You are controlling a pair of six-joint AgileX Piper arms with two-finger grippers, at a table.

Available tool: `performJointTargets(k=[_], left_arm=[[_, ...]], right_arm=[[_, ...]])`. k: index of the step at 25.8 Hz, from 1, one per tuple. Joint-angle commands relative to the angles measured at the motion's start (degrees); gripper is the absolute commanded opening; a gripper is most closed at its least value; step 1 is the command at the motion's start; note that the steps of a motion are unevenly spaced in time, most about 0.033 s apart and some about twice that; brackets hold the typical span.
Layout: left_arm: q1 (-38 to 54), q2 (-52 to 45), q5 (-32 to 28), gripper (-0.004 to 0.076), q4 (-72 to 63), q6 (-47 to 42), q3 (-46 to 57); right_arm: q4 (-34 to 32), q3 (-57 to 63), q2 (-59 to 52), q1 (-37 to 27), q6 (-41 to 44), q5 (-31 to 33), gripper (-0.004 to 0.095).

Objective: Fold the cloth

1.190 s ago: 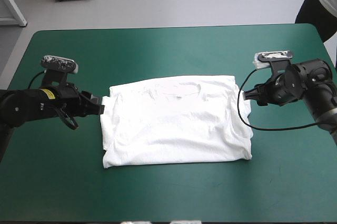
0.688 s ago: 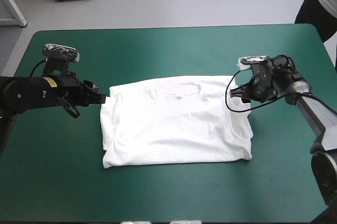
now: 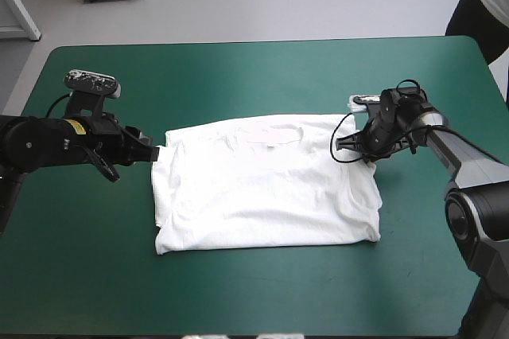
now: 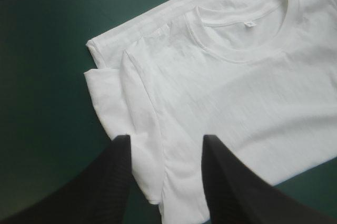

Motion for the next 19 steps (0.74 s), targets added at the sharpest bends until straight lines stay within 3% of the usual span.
performJointTargets(k=[1,8,13,19], left_arm=[[0.1,-1.0,-2.2,0.0318,-0.9,-0.3,-1.9],[0.1,-1.0,-1.4,0.0318,-1.1,-0.3,-1.9],[0.1,-1.0,-1.4,0.0318,-1.2,-0.3,-1.9],[0.1,-1.0,-1.4,0.0318,-1.3,-0.3,-1.9]], right_arm=[[-0.2,-1.2,-1.2,-0.4,-0.8,0.4,-0.0013],[-1.4,-10.0,-5.4,-0.3,-1.3,9.6,-0.0013],[9.8,-14.6,-6.5,0.4,-5.6,14.1,-0.0013],[10.3,-14.2,-2.3,6.8,-6.9,14.1,-0.0013]])
